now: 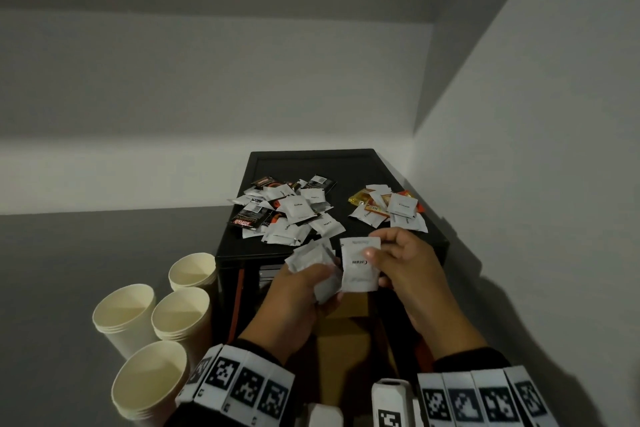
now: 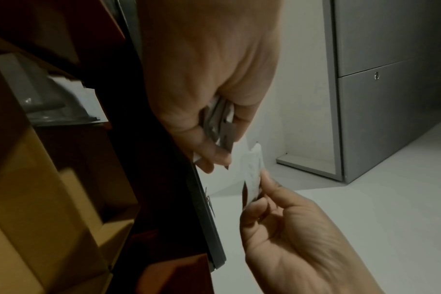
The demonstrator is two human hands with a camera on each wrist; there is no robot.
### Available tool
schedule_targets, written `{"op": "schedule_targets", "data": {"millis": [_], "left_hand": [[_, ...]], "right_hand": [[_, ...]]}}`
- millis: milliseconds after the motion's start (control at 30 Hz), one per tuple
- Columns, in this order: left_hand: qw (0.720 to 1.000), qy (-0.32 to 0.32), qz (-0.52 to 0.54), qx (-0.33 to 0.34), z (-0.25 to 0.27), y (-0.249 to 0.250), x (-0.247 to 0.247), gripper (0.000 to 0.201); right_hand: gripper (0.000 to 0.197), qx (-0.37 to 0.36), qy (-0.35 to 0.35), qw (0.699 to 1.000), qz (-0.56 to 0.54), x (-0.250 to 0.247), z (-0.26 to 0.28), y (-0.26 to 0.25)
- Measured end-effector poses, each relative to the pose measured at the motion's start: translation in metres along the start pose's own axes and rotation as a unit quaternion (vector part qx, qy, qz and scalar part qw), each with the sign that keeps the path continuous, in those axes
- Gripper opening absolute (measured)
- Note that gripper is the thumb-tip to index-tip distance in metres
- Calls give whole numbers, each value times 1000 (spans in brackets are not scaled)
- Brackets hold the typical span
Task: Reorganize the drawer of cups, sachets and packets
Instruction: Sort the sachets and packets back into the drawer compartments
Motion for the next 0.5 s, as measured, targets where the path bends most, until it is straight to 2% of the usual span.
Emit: {"op": "schedule_targets", "data": {"millis": [100,200,300,400,500], "left_hand": [[999,-18,19,-28,4,-2,4,28],[997,-35,41,-55,8,-6,9,33],[993,-38,50,-103,13,-10,10,28],[986,-46,101,-125,20,-7,15,32],[981,-56,138,-123,22,-2,20,36]], "right_hand": [[12,-18,-4,1000,22,4,2,-3],[16,-74,12,997,-32,-2,5,-14],[27,-121,-49,986,-99,6,10,-23],[32,-157,-100,982,-8,23,15,-25],[35,-180,-106,974,89,33,16,-22]]}}
Point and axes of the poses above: each hand's wrist, its own z-axis away from the middle knuckle, its own x-axis out of the palm, y = z × x, the point moved 9 cm from there along -z, towards the middle knuckle, and after that the axes turned 11 degrees about z, right-handed, at the moved point
